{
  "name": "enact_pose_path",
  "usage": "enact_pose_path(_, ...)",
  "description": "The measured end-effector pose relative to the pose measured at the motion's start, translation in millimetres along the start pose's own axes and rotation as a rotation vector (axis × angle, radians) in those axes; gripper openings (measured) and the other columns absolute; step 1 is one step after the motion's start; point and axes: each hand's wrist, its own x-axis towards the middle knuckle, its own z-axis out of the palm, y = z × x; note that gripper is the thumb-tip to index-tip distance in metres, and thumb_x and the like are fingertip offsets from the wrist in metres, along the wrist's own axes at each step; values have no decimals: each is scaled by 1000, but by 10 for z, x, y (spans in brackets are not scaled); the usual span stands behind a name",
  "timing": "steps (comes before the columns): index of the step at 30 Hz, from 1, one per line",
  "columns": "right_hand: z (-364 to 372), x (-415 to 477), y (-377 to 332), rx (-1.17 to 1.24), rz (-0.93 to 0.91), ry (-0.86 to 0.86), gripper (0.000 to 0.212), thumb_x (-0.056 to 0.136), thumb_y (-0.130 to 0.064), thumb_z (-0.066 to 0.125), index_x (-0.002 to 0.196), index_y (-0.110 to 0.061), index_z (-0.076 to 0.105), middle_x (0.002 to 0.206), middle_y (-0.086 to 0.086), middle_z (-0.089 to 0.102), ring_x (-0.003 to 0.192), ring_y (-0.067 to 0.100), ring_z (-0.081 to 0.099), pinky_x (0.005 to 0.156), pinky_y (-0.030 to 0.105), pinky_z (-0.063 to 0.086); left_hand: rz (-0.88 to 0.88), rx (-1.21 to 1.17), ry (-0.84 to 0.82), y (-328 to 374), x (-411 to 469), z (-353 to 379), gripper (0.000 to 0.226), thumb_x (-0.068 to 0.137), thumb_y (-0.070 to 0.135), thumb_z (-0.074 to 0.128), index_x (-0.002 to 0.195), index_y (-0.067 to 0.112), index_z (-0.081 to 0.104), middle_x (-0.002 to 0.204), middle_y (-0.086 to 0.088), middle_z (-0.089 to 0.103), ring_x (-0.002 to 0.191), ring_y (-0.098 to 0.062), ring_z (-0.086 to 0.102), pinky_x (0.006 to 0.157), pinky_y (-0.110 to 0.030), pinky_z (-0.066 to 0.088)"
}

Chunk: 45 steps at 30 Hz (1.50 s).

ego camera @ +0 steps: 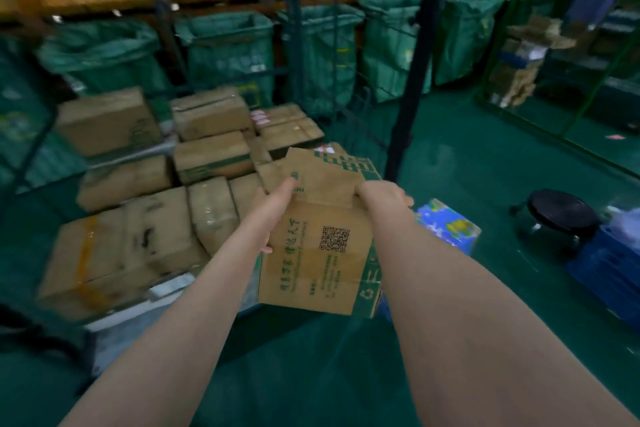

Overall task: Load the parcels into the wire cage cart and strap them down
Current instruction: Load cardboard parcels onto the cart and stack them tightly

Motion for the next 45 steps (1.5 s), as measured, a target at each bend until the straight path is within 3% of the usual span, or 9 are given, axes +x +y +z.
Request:
enact_pose_path(4,357,-55,-588,43,-34,-67,51,92,-27,48,137,-5,40,144,14,37,131,33,30,105,40,30,32,-45,129,99,197,-586,88,71,68,52,145,31,22,141,-7,43,122,-37,44,90,-58,40)
enact_pose_path(7,693,82,-986,80,-100,-114,58,79,-35,57,130,-9,49,130,12,50,117,31,45,101,41,39,76,-46,210,191,441,-895,83,83,61,50,149,28,12,147,-6,35,127,-36,41,96,-56,39)
enact_pose_path(10,1072,453,-1404,171,-118,-157,59,70,-41,59,120,-9,55,119,12,54,105,30,53,84,34,47,141,-6,312,337,792,-1141,78,84,60,50,146,19,24,139,-9,46,121,-33,48,95,-48,43)
enact_pose_path(14,1321,742,-1908,251,-154,-175,62,59,-52,57,108,-13,60,113,10,60,103,30,55,91,41,47,179,21,376,627,1259,-1365,64,86,57,50,135,18,37,120,-6,58,102,-26,58,80,-37,46)
enact_pose_path(19,1492,1122,-2464,310,-162,-208,79,60,-59,60,124,-12,57,126,10,56,116,30,51,100,45,41,175,101,478,993,1806,-1524,77,74,68,51,135,22,41,116,-2,61,100,-25,61,86,-39,51)
enact_pose_path(30,1904,1708,-3528,541,-27,-288,91,67,-61,67,137,-9,42,138,14,44,120,33,46,99,43,42,228,197,510,1636,2972,-1977,58,84,56,54,128,20,40,122,0,55,106,-26,56,76,-30,41)
enact_pose_path(35,2749,2578,-4139,635,-5,-349,112,32,-81,58,127,-22,53,125,5,52,109,34,52,94,50,43,332,293,521,1940,3609,-2375,52,83,53,57,120,19,44,122,-3,55,108,-27,55,86,-36,48)
enact_pose_path(39,2969,2467,-4789,757,21,-432,110,32,-77,68,125,-21,51,119,9,58,104,33,55,91,49,46,392,344,521,2283,4278,-2837,61,83,50,58,131,19,39,129,-5,48,117,-29,49,95,-41,45)
enact_pose_path(45,3252,2570,-5555,944,75,-365,84,62,-54,72,132,-16,46,127,9,55,109,33,55,95,55,45,462,382,460,2680,5122,-3347,57,82,46,62,127,18,41,125,-4,53,110,-26,53,87,-34,47)
